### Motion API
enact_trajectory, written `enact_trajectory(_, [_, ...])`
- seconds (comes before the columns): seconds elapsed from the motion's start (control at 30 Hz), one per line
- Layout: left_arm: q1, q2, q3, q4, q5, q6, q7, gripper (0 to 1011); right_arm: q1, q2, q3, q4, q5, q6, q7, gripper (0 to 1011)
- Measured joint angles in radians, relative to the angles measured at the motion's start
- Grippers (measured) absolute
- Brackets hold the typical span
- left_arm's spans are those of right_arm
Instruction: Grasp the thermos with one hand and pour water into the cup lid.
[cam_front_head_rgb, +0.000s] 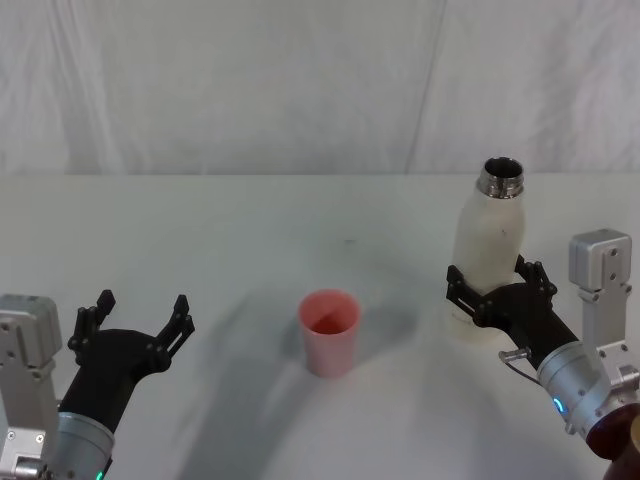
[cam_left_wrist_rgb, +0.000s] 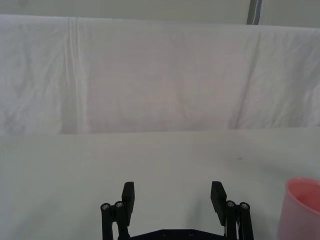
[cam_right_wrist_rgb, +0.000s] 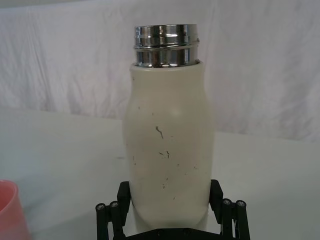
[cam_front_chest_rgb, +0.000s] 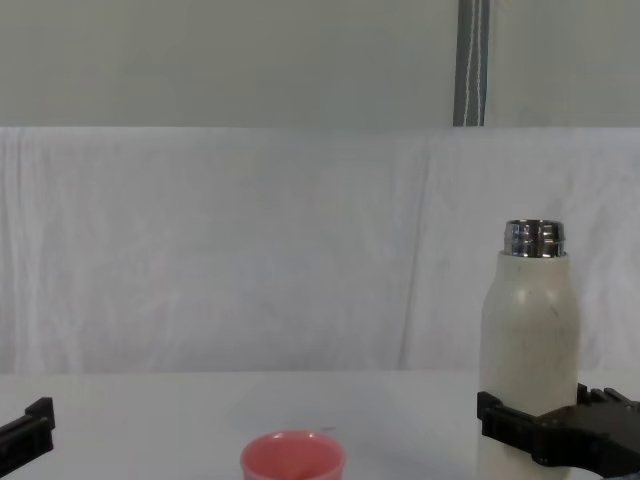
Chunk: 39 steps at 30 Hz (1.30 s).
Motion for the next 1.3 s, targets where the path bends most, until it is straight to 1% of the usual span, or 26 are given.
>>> enact_trajectory(0.13, [0.000,0.000,0.000,0.000,0.000,0.000,0.000,1001,0.000,0.000,0.000,0.000,0.000,0.000,0.000,962])
enact_trajectory(0.3, [0.000,0.000,0.000,0.000,0.000,0.000,0.000,1001,-0.001,0.000,0.000,0.000,0.000,0.000,0.000,953])
enact_trajectory(1.3, [0.000,0.000,0.000,0.000,0.000,0.000,0.000,1001,-0.001,0.000,0.000,-0.001,0.000,0.000,0.000,953])
